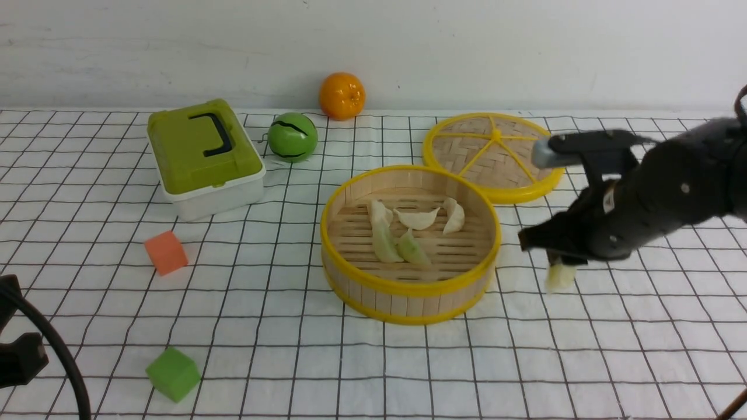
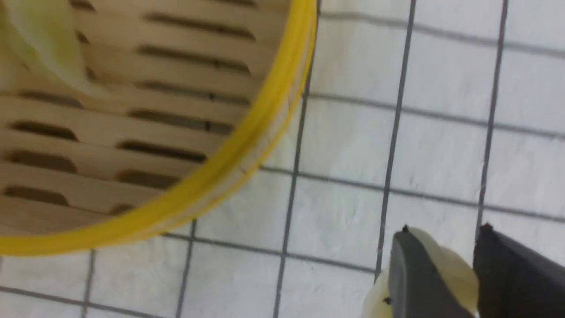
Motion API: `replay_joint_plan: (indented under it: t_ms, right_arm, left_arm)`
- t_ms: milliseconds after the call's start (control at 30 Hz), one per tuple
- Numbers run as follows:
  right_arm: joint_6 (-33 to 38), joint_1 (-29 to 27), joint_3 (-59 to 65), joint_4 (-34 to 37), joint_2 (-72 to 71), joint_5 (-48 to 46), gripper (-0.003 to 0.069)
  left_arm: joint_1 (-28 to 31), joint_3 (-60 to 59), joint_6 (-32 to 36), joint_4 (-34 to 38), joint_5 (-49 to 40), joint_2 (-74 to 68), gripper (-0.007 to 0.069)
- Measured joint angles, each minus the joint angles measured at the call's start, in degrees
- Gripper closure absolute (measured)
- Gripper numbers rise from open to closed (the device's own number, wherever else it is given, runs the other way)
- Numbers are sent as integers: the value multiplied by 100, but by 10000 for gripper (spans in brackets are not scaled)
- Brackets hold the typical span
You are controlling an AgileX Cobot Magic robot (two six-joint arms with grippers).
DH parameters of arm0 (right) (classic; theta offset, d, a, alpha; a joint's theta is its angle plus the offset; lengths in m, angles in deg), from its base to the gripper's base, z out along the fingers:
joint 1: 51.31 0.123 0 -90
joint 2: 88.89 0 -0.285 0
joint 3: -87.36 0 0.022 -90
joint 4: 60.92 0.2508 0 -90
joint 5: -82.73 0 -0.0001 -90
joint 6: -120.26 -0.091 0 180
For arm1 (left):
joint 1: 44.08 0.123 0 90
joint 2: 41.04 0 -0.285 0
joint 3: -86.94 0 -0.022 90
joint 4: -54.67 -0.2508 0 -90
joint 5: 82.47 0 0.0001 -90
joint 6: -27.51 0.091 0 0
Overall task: Put the dumplings into the steamer on the table with the white tablecloth.
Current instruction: 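Place the dumpling in the bamboo steamer basket with the right gripper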
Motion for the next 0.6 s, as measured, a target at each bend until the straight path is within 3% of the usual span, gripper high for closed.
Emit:
replay_joint_plan:
  t_ms: [167,333,600]
  right_arm:
    - [974,275,-955,745,229,27,480]
    - [1808,575,-1708,1016,1100,35,480]
    - [2073,597,-2078,992,2087,-22,480]
  left_arm:
    - [0,0,0,-30,0,0,568]
    - [0,0,0,-41,0,0,568]
    - [0,0,0,-41,-1,0,560]
